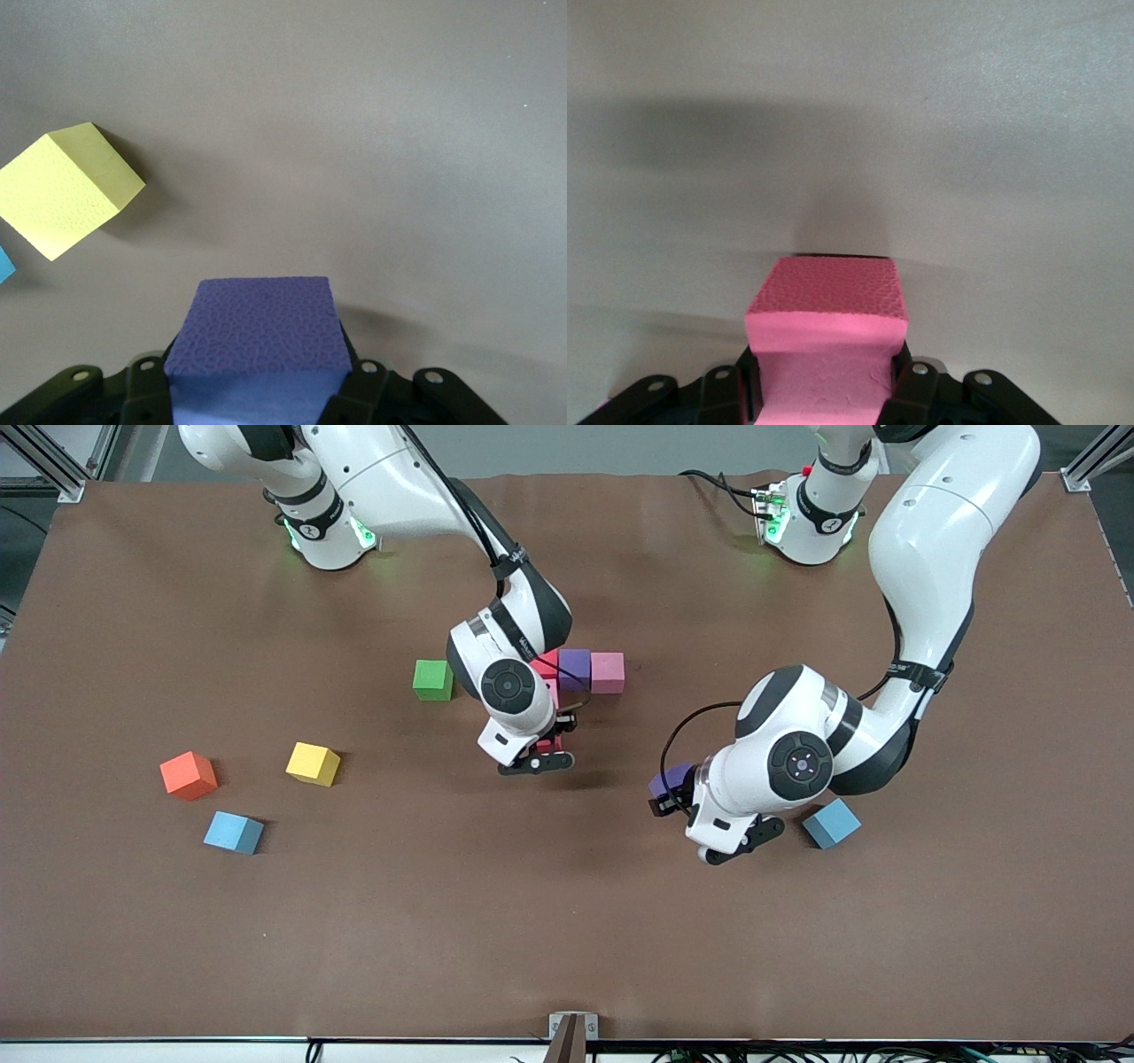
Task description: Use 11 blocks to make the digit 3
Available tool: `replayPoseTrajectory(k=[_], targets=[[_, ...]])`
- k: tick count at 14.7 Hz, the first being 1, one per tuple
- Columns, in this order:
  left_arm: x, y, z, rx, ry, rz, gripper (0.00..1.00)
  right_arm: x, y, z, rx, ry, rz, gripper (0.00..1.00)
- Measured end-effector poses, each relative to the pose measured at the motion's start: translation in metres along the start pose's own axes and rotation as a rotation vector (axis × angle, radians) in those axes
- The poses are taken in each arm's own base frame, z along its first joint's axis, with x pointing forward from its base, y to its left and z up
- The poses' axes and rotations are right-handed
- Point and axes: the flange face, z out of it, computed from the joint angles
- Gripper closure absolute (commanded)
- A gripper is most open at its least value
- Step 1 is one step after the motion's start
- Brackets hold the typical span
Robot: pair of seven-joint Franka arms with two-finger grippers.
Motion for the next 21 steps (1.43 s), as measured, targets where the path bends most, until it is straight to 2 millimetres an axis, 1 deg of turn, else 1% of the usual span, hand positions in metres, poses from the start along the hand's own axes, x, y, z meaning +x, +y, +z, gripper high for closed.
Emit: replayPoseTrajectory(k=[3, 4, 5, 6, 12, 14, 15, 17, 18, 19, 20, 21], targets=[[0.0, 0.0, 0.0, 0.0, 0.0, 0.0, 0.83, 0.0, 0.0, 0.0, -0.001, -0.002, 0.0, 0.68], [0.0, 0.0, 0.0, 0.0, 0.0, 0.001, 0.83, 0.0, 0.0, 0.0, -0.001, -0.002, 0.0, 0.56], [0.0, 0.0, 0.0, 0.0, 0.0, 0.001, 0.83, 0.0, 0.0, 0.001, -0.001, -0.002, 0.0, 0.12], [-0.001, 0.0, 0.0, 0.0, 0.0, 0.001, 0.83, 0.0, 0.0, 0.001, -0.001, -0.002, 0.0, 0.0], [-0.002, 0.001, 0.001, 0.001, 0.0, 0.003, 0.83, 0.0, 0.0, -0.002, 0.0, 0.001, 0.0, 0.0], [-0.002, 0.001, 0.001, 0.001, 0.0, 0.003, 0.83, 0.003, 0.0, -0.01, 0.007, 0.014, 0.002, 0.0], [-0.002, 0.001, 0.001, 0.001, -0.001, 0.003, 0.83, 0.005, 0.001, -0.019, 0.012, 0.027, 0.005, 0.0], [-0.002, 0.002, 0.001, 0.002, -0.001, 0.004, 0.83, 0.014, 0.011, -0.048, 0.019, 0.052, 0.043, 0.0], [-0.003, 0.002, 0.002, 0.003, -0.002, 0.001, 0.82, 0.021, 0.02, -0.069, 0.016, 0.059, 0.075, 0.0], [-0.005, 0.003, 0.003, 0.005, -0.004, -0.013, 0.82, 0.029, 0.034, -0.095, 0.012, 0.063, 0.105, 0.0], [-0.006, 0.004, 0.004, 0.007, -0.005, -0.043, 0.81, 0.037, 0.051, -0.123, 0.008, 0.069, 0.139, 0.0], [-0.008, 0.005, 0.005, 0.008, -0.006, -0.08, 0.83, 0.045, 0.072, -0.148, 0.004, 0.076, 0.174, 0.0]])
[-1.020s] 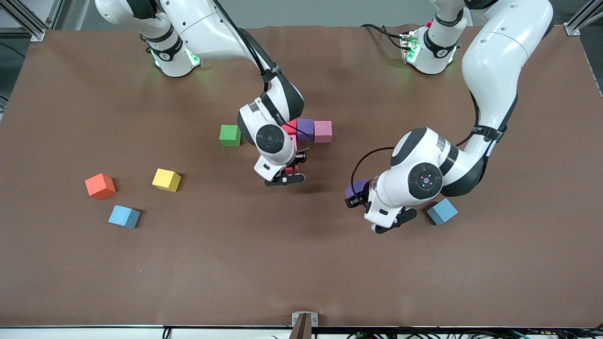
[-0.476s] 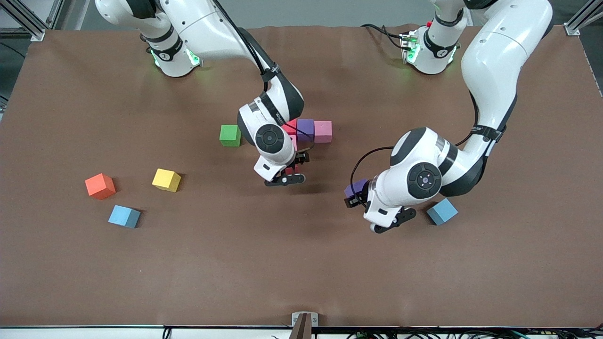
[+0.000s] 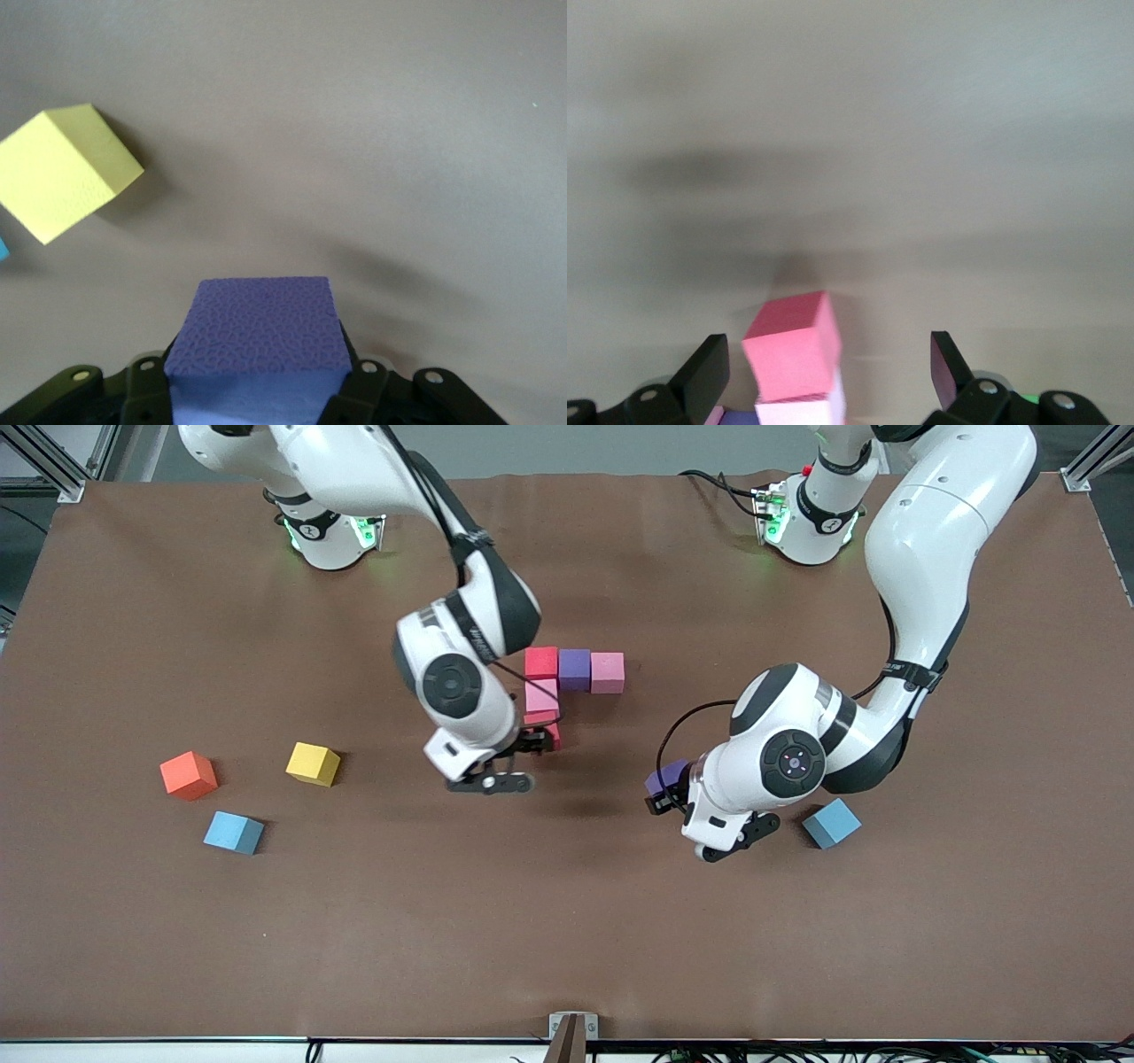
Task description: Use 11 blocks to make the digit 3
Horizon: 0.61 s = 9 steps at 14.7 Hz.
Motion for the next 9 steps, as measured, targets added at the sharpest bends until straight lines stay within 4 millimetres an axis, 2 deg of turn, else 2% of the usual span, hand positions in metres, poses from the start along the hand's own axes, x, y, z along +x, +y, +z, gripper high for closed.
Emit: replayPoseTrajectory(k=[1, 3, 6, 9], targets=[[-0.004, 0.003, 0.001, 0.002, -0.001, -0.048, 0.83, 0.015, 0.023, -0.019, -0.004, 0.011, 0.04, 0.0], [-0.017, 0.011, 0.008, 0.004, -0.002, -0.176, 0.83, 0.042, 0.072, -0.035, -0.019, 0.029, 0.123, 0.0], [-0.041, 0.022, 0.036, -0.051, 0.01, -0.362, 0.83, 0.07, 0.137, -0.029, -0.047, 0.019, 0.228, 0.0], [-0.067, 0.017, 0.069, -0.138, 0.017, -0.559, 0.83, 0.082, 0.182, -0.017, -0.057, -0.001, 0.237, 0.0]])
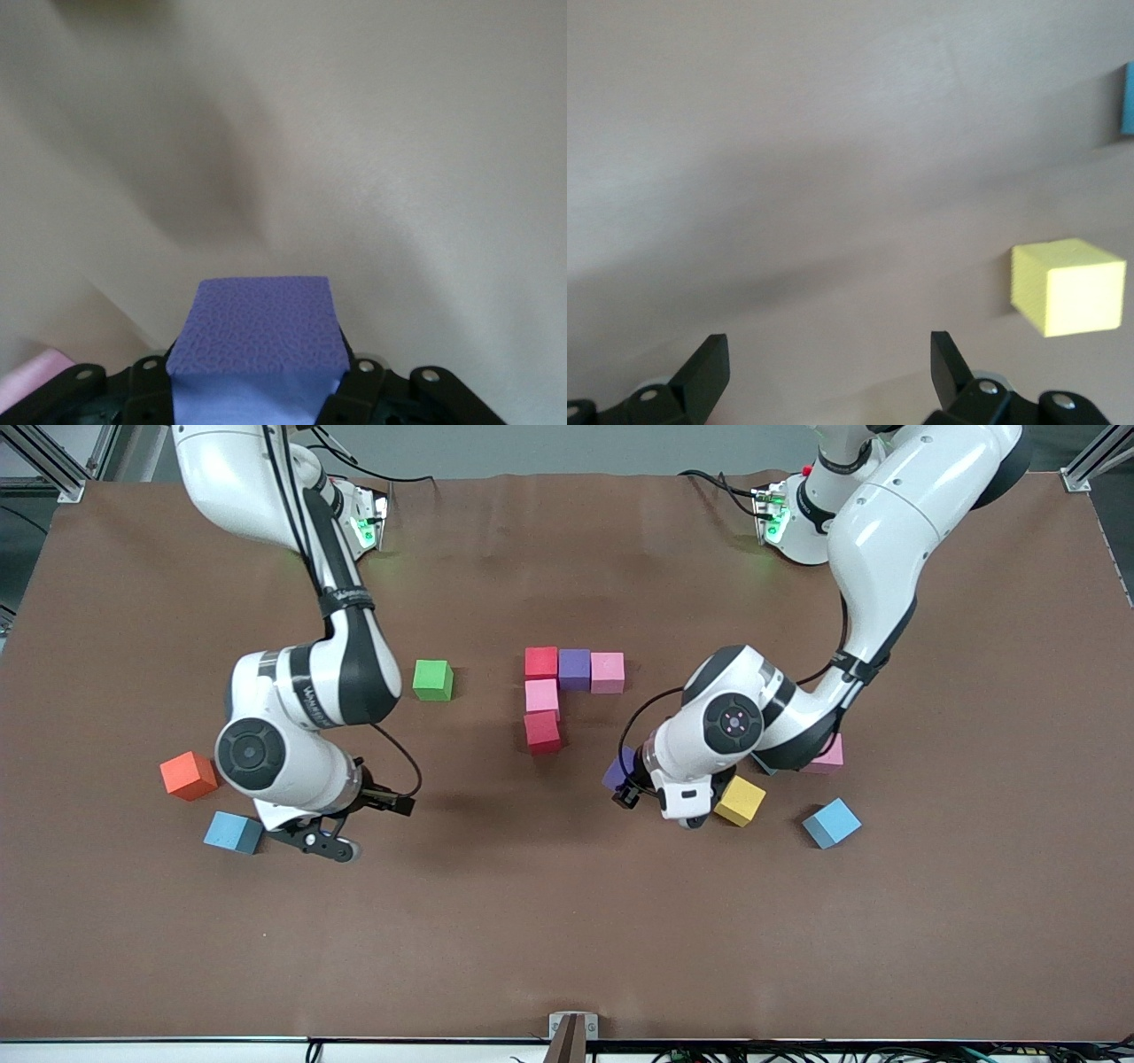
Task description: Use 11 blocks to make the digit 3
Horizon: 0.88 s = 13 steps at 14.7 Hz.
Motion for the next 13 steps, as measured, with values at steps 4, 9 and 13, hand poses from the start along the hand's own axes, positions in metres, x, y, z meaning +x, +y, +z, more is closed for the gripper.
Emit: replayPoseTrajectory(k=[4, 9, 13], targets=[[-0.022, -0.026, 0.024, -0.027, 0.047, -0.238, 0.82, 0.0, 0.03, 0.016, 0.001, -0.052, -0.091, 0.0], [-0.065, -0.044, 0.049, -0.03, 0.116, -0.453, 0.82, -0.079, 0.004, 0.046, -0.013, -0.092, -0.276, 0.0], [-0.079, -0.053, 0.068, -0.008, 0.126, -0.499, 0.82, -0.137, 0.004, 0.081, -0.01, -0.12, -0.349, 0.0]])
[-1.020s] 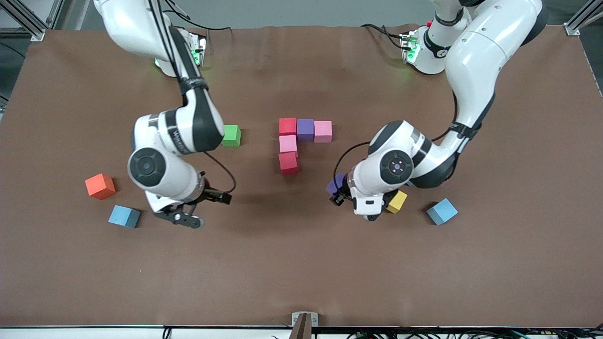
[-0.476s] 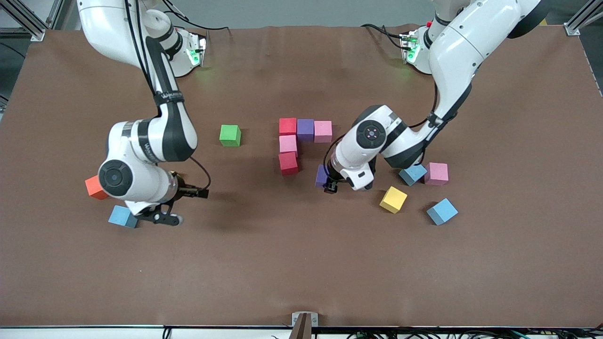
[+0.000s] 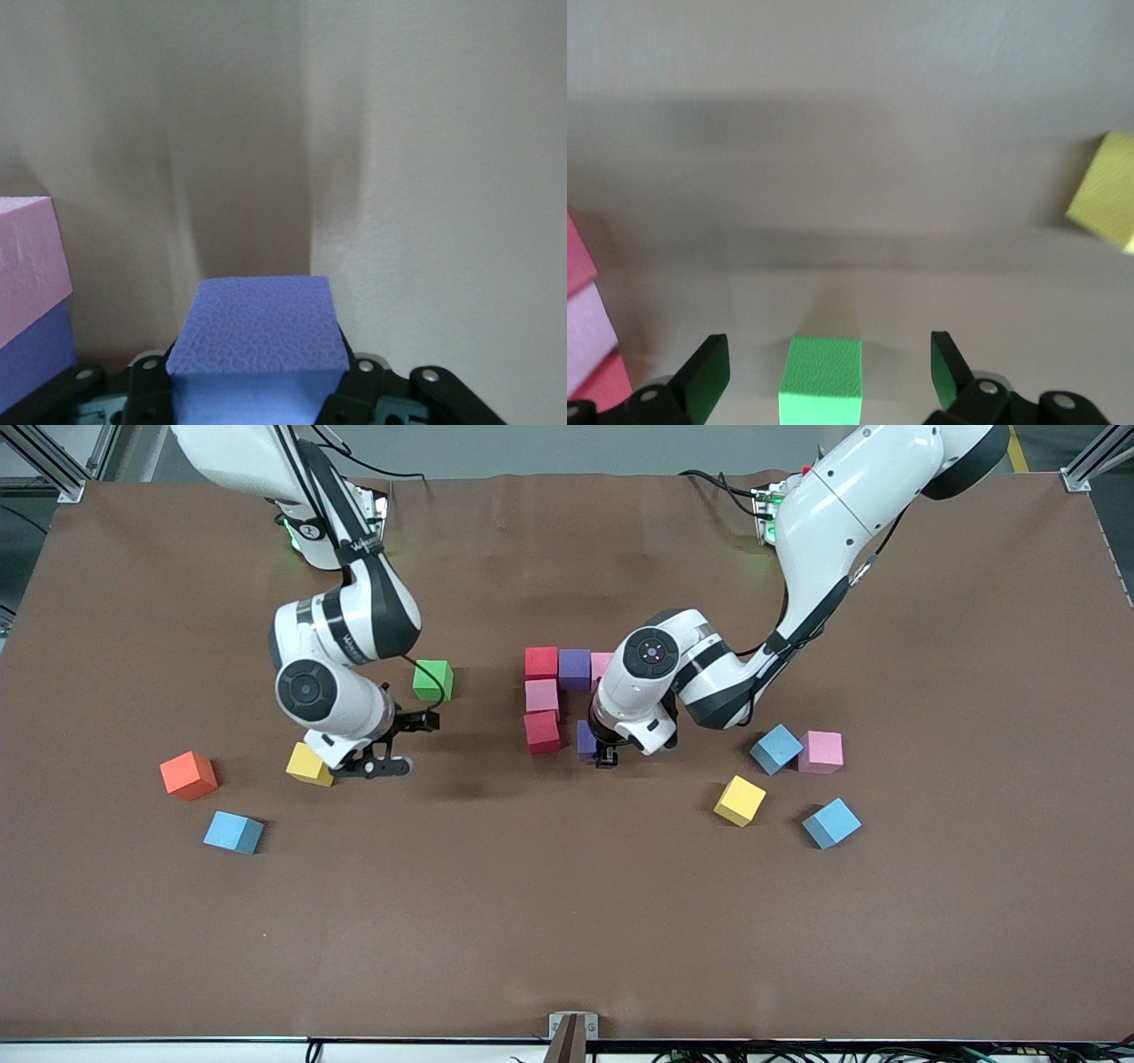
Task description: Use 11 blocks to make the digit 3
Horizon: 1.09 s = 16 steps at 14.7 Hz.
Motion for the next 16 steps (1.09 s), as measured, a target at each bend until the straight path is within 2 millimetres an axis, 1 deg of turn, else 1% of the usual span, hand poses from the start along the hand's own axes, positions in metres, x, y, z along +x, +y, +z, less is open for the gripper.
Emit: replayPoseTrajectory(k=[3, 4, 8, 11, 14, 16], targets=[[-0.006, -0.005, 0.01, -0.012, 0.018, -0.022, 0.82, -0.033, -0.001, 0.034, 0.007, 0.023, -0.028, 0.0], [-0.009, -0.005, 0.013, -0.016, 0.022, -0.028, 0.82, -0.044, -0.003, 0.042, 0.006, 0.019, -0.04, 0.0], [-0.018, -0.01, 0.025, -0.01, 0.027, -0.027, 0.82, -0.075, -0.02, 0.053, 0.003, -0.002, -0.094, 0.0], [-0.022, -0.017, 0.035, 0.003, 0.032, -0.018, 0.82, -0.086, -0.029, 0.056, 0.003, -0.001, -0.12, 0.0], [-0.024, -0.019, 0.039, 0.006, 0.034, -0.016, 0.82, -0.089, -0.024, 0.067, 0.007, 0.035, -0.115, 0.0], [-0.026, -0.021, 0.039, 0.005, 0.033, -0.012, 0.82, -0.09, -0.022, 0.07, 0.006, 0.038, -0.113, 0.0]])
